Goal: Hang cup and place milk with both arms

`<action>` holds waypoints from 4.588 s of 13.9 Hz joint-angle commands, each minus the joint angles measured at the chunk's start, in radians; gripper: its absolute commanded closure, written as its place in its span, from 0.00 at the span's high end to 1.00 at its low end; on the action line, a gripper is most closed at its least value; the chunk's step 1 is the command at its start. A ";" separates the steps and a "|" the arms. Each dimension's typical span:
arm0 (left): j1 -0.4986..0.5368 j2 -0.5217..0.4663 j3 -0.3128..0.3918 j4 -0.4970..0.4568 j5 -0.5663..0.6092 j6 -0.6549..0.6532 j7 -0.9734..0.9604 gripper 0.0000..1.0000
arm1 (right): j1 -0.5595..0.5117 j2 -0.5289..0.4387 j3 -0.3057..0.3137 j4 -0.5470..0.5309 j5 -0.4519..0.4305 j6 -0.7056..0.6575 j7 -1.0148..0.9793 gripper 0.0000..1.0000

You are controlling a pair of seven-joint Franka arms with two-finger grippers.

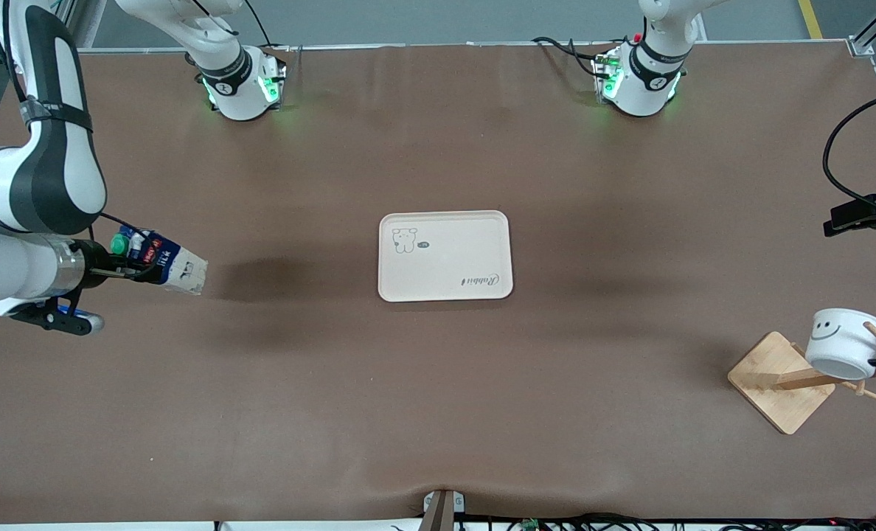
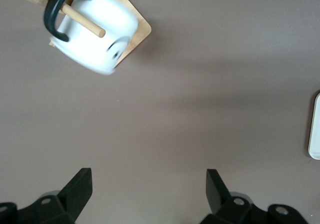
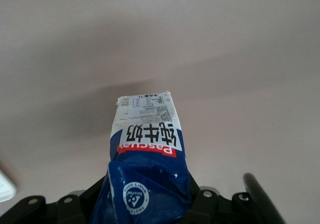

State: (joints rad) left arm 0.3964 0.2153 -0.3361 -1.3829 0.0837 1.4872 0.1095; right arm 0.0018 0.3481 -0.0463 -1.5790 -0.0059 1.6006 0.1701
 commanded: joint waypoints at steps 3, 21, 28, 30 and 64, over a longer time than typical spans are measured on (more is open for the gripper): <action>-0.016 -0.010 -0.020 -0.002 0.001 -0.015 -0.056 1.00 | -0.085 -0.126 0.019 -0.285 -0.028 0.202 -0.170 0.00; -0.412 -0.183 0.347 -0.140 0.002 0.088 -0.106 1.00 | -0.117 -0.201 0.020 -0.612 -0.085 0.407 -0.176 0.99; -0.427 -0.255 0.351 -0.254 -0.013 0.186 -0.113 1.00 | -0.117 -0.202 0.022 -0.607 -0.085 0.404 -0.178 1.00; -0.424 -0.269 0.351 -0.271 -0.051 0.188 -0.135 1.00 | -0.117 -0.204 0.022 -0.605 -0.085 0.403 -0.178 1.00; -0.424 -0.215 0.347 -0.199 -0.053 0.108 -0.128 1.00 | -0.013 -0.080 0.031 0.223 -0.066 -0.044 -0.176 1.00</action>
State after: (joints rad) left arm -0.0250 -0.0054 0.0091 -1.6023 0.0461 1.6151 -0.0095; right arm -0.0128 0.2213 -0.0182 -1.4489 -0.0719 1.5849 -0.0113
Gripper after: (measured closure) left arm 0.000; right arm 0.000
